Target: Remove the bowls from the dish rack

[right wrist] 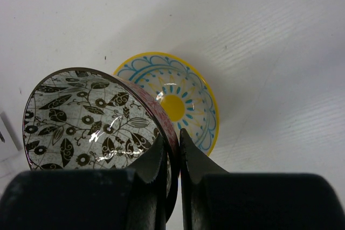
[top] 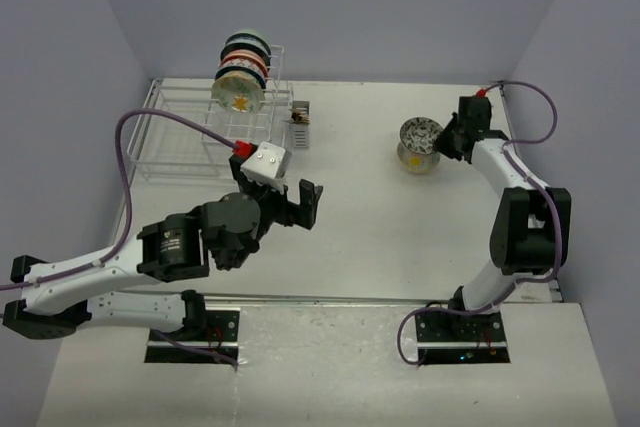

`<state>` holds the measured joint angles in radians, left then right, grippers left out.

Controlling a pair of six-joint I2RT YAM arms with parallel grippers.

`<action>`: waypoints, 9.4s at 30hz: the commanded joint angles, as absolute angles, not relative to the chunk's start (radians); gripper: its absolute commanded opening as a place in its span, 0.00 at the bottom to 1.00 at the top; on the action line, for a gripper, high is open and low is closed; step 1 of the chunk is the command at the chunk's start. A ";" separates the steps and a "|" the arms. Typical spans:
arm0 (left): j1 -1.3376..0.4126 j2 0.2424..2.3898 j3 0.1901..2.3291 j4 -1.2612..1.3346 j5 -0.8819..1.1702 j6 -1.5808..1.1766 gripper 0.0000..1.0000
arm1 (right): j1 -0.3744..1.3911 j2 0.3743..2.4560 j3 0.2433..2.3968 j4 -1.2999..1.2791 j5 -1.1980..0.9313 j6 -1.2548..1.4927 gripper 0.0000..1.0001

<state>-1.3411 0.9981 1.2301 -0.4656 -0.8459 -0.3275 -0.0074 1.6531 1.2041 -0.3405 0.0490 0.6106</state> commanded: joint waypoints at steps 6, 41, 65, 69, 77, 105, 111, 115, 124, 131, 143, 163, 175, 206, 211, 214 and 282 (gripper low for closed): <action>-1.336 0.959 1.163 -0.486 -0.882 -0.413 1.00 | -0.044 1.692 1.190 -0.157 -0.035 0.686 0.04; -1.286 0.884 1.101 -0.558 -0.980 -0.563 1.00 | -0.048 1.626 1.129 -0.202 0.014 0.673 0.35; -0.427 1.130 1.367 -0.264 -0.279 -0.900 1.00 | -0.049 1.103 0.976 -0.288 -0.540 0.624 0.32; -0.324 1.158 1.283 -0.143 -0.170 -1.103 0.99 | -0.048 1.040 0.921 -0.224 -0.698 0.678 0.34; -0.258 1.199 1.161 0.051 -0.193 -1.296 0.93 | -0.049 0.807 0.848 -0.225 -0.761 0.726 0.35; -0.255 1.361 1.120 0.178 -0.393 -1.417 0.05 | -0.049 0.564 0.859 -0.342 -0.574 0.653 0.35; -0.255 1.333 1.103 0.212 -0.367 -1.411 0.00 | -0.049 0.563 0.874 -0.348 -0.574 0.644 0.35; -0.261 1.287 1.088 0.245 -0.357 -1.402 0.00 | -0.049 0.571 0.879 -0.348 -0.569 0.638 0.35; -0.264 1.158 1.019 0.328 -0.341 -1.417 0.00 | -0.049 0.580 0.890 -0.339 -0.578 0.641 0.35; -0.265 1.075 0.953 0.359 -0.345 -1.413 0.00 | -0.049 0.594 0.902 -0.339 -0.580 0.641 0.35; -0.474 1.058 1.136 0.175 -0.216 -0.872 0.00 | -0.049 0.682 1.015 -0.438 -0.584 0.575 0.41; -1.009 1.342 1.112 0.153 -0.218 -0.146 0.00 | 0.037 0.985 1.221 -0.724 -0.471 0.414 0.45; -1.221 1.558 1.152 0.154 -0.365 0.152 0.00 | 0.255 1.209 1.233 -0.767 -0.335 0.385 0.48; -1.241 1.361 1.335 -0.313 -0.877 -0.248 1.00 | 0.075 1.466 1.218 -0.424 0.023 0.603 0.00; -1.233 1.240 1.263 -0.379 -0.884 -0.304 1.00 | 0.011 1.581 1.265 -0.354 0.051 0.657 0.00; -1.226 1.190 1.218 -0.426 -0.890 -0.340 1.00 | -0.027 1.672 1.331 -0.368 0.005 0.653 0.00; -0.242 1.318 1.348 -0.118 -0.268 -1.353 0.99 | -0.071 0.844 0.982 -0.334 -0.649 0.637 0.39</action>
<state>-0.2577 1.2957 1.3514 -0.2138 -0.2844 -1.2266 -0.0666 0.9058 0.9810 -0.3477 -0.5495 0.6239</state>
